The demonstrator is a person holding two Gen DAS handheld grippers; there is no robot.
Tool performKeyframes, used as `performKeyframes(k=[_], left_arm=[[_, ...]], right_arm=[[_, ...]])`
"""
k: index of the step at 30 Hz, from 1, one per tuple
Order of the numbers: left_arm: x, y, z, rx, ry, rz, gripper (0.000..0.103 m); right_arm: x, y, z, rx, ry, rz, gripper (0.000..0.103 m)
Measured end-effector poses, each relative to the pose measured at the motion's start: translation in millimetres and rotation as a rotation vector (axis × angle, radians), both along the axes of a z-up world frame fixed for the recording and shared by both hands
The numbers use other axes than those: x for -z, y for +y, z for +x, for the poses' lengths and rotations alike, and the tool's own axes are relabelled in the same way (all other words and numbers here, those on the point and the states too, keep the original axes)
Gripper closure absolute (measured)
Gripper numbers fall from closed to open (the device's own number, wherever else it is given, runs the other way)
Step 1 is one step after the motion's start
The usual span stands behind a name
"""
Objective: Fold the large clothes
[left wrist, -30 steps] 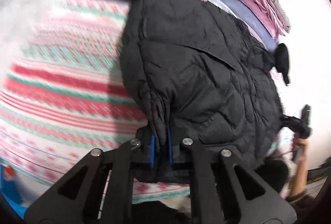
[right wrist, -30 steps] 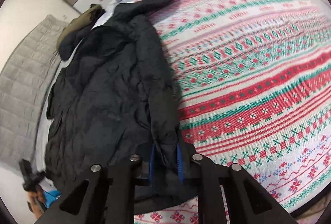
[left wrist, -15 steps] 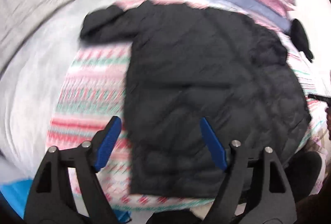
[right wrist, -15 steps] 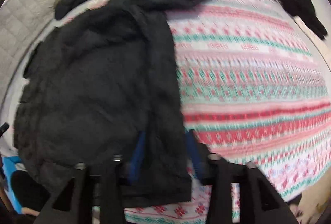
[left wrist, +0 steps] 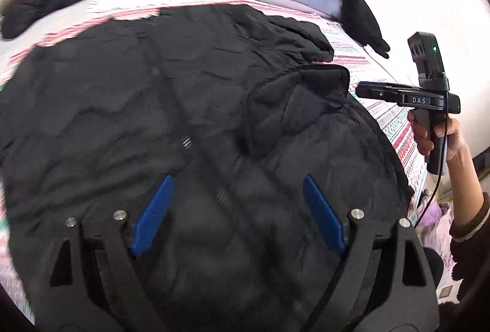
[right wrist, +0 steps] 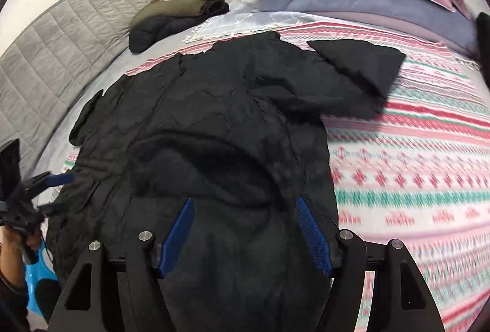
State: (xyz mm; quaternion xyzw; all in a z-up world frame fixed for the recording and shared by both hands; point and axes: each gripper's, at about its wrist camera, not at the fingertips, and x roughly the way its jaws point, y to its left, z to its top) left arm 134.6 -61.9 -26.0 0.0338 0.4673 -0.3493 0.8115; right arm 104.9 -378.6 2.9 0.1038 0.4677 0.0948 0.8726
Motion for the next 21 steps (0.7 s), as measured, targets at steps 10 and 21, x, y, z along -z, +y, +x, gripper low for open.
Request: performKeyframes(k=[10, 21], left_arm=[[27.0, -46.9, 39.3, 0.063, 0.036, -0.131, 0.066], [30.0, -51.3, -37.9, 0.398, -0.02, 0.037, 0.1]], right_arm=[[18.2, -6.8, 29.3, -0.034, -0.057, 0.112, 0.051], [8.8, -24.6, -28.4, -0.032, 0.012, 0.06, 0.093]])
